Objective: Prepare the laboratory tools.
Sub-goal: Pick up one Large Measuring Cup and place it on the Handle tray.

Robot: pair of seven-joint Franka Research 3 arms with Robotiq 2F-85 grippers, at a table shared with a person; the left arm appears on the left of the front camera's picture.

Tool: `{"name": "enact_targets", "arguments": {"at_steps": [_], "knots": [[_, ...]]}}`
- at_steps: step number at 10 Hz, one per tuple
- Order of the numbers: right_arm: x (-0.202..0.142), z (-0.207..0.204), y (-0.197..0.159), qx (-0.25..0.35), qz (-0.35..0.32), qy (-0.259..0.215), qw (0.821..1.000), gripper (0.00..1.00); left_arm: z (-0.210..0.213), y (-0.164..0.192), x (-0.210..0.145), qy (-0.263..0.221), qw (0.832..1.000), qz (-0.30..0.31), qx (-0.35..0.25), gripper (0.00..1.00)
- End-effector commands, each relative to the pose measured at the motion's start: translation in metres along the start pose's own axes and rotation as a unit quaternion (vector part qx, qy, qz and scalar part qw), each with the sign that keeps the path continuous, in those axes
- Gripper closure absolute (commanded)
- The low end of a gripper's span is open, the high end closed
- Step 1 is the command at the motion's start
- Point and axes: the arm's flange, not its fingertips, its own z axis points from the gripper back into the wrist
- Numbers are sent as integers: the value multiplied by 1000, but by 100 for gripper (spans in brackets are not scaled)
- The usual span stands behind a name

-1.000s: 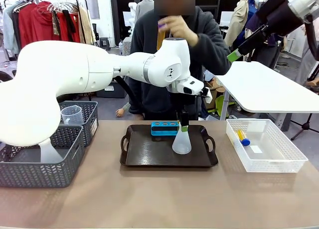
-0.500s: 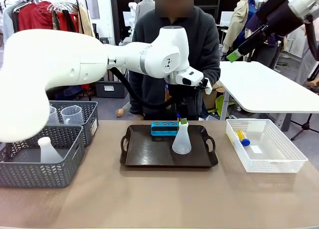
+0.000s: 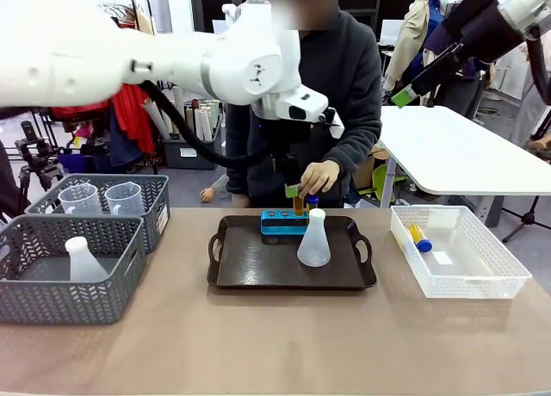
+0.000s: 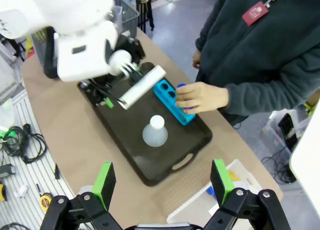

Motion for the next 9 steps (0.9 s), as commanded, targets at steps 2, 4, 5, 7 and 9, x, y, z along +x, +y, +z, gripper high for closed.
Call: {"name": "enact_targets", "arguments": {"at_steps": [2, 4, 5, 7, 9], "knots": [[0, 1, 0, 0, 0, -1, 1000, 0, 53, -31, -55, -6, 998, 57, 40, 0], [0, 1, 0, 0, 0, -1, 1000, 0, 92, -40, -80, -4, 990, 107, 87, 0], [0, 1, 0, 0, 0, -1, 1000, 0, 114, -44, -96, 9, 984, 139, 108, 0], [0, 1, 0, 0, 0, -1, 1000, 0, 141, -45, -128, 16, 967, 208, 145, 0], [0, 1, 0, 0, 0, -1, 1000, 0, 160, -36, -159, 25, 955, 248, 162, 0]]}}
